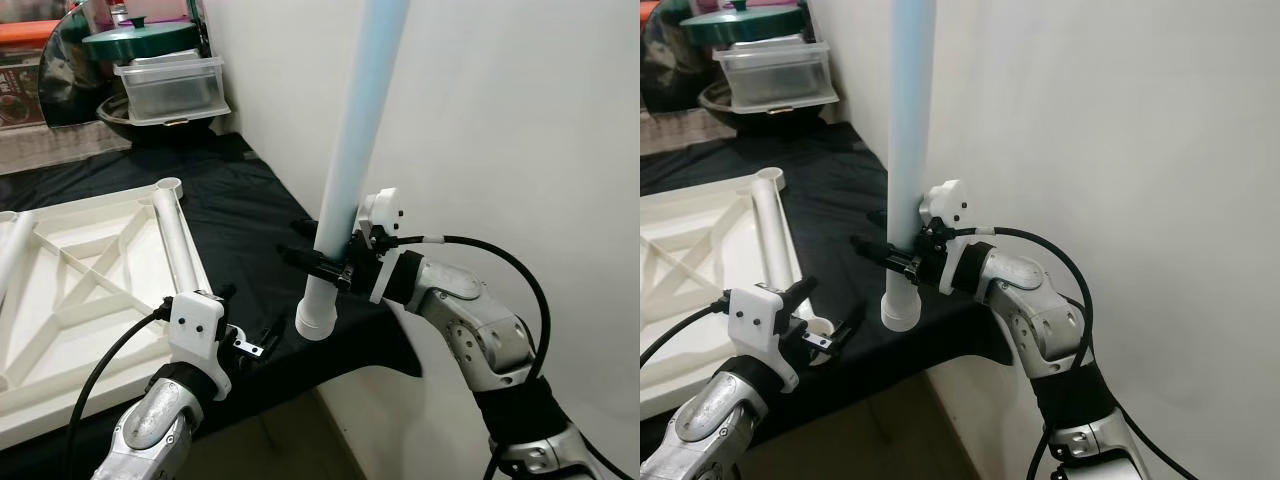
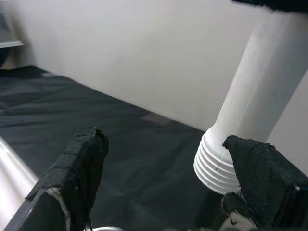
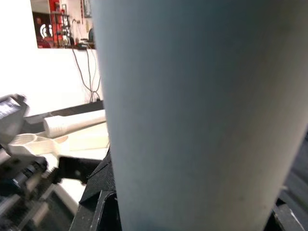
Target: Building children table
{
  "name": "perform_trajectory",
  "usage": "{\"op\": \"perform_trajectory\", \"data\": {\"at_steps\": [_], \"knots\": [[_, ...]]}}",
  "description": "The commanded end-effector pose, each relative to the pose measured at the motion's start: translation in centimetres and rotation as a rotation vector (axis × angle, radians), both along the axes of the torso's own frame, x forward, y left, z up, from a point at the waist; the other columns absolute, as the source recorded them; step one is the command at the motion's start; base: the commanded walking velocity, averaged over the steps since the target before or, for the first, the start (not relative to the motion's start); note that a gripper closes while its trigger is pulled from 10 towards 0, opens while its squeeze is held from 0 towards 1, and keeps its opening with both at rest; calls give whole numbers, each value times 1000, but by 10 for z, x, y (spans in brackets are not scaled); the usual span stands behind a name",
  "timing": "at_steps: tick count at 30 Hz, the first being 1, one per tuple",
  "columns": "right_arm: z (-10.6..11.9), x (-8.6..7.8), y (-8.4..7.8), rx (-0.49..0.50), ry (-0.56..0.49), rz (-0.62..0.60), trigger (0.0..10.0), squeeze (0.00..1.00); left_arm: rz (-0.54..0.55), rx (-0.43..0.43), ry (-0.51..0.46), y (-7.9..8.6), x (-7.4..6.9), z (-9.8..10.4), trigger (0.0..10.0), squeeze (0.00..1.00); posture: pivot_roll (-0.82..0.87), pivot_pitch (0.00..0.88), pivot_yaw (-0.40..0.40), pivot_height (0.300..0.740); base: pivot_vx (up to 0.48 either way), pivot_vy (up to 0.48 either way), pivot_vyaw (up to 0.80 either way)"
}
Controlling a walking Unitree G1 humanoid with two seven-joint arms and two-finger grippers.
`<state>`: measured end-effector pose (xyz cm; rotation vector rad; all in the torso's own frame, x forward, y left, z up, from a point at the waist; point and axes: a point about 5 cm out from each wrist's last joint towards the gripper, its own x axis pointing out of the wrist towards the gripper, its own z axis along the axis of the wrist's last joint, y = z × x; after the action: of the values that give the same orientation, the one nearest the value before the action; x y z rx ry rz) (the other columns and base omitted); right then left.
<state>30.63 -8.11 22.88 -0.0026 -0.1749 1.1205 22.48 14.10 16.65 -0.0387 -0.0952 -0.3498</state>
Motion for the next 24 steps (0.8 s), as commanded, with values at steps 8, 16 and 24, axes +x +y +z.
{"op": "perform_trajectory", "data": {"at_steps": [8, 16, 24], "knots": [[2, 1, 4, 16, -19, -5, 10000, 0, 34, 18, -12, 8, 0, 1, 10000, 0, 37, 0, -46, 740, 0, 60, 0], [3, 2, 5, 18, -19, -7, 10000, 0, 24, 18, 2, 7, 0, 1, 10000, 0, 39, 0, -47, 740, 0, 0, 0], [2, 2, 6, 21, -18, -7, 10000, 0, 18, -2, 0, 6, 0, 2, 10000, 0, 42, 0, -46, 740, 0, 390, 0]]}}
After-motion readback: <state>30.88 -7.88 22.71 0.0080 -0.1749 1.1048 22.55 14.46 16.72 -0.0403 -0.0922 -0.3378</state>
